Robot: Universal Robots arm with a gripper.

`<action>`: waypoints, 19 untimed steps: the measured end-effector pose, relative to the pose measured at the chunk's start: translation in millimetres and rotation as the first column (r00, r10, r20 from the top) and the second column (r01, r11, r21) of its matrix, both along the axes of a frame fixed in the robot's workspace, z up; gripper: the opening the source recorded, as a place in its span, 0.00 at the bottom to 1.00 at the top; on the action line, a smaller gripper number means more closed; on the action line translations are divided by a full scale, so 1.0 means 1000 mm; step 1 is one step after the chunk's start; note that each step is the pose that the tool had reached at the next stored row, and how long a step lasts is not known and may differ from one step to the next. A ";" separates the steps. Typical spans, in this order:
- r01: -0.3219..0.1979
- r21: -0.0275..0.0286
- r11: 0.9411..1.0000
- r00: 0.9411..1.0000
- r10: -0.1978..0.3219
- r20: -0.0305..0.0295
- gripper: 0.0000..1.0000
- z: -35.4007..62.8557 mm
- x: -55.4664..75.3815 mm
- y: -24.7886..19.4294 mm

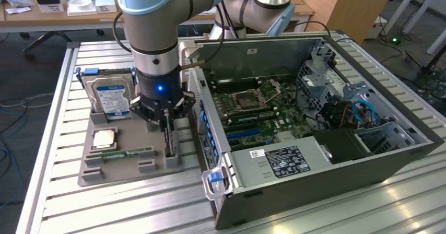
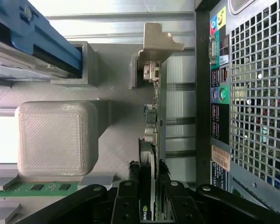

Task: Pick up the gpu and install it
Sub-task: 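Pick up the gpu and move the gpu toward the slot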

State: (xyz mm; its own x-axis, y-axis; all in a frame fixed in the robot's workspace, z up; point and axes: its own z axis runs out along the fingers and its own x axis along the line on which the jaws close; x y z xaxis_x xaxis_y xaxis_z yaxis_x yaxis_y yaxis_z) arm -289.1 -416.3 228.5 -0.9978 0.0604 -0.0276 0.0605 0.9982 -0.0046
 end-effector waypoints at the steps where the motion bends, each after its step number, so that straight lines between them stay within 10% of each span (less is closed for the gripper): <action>1: 0.000 0.000 1.000 1.000 0.000 0.000 0.26 0.0000 0.000 0.0000; 19: 0.000 0.000 1.000 1.000 0.000 0.000 0.26 0.0187 0.000 0.0000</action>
State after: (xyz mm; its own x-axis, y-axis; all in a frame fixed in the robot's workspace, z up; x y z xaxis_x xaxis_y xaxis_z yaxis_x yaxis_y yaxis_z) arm -289.1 -416.3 247.1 -0.9978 0.0603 -0.0277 0.0605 0.9982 -0.0044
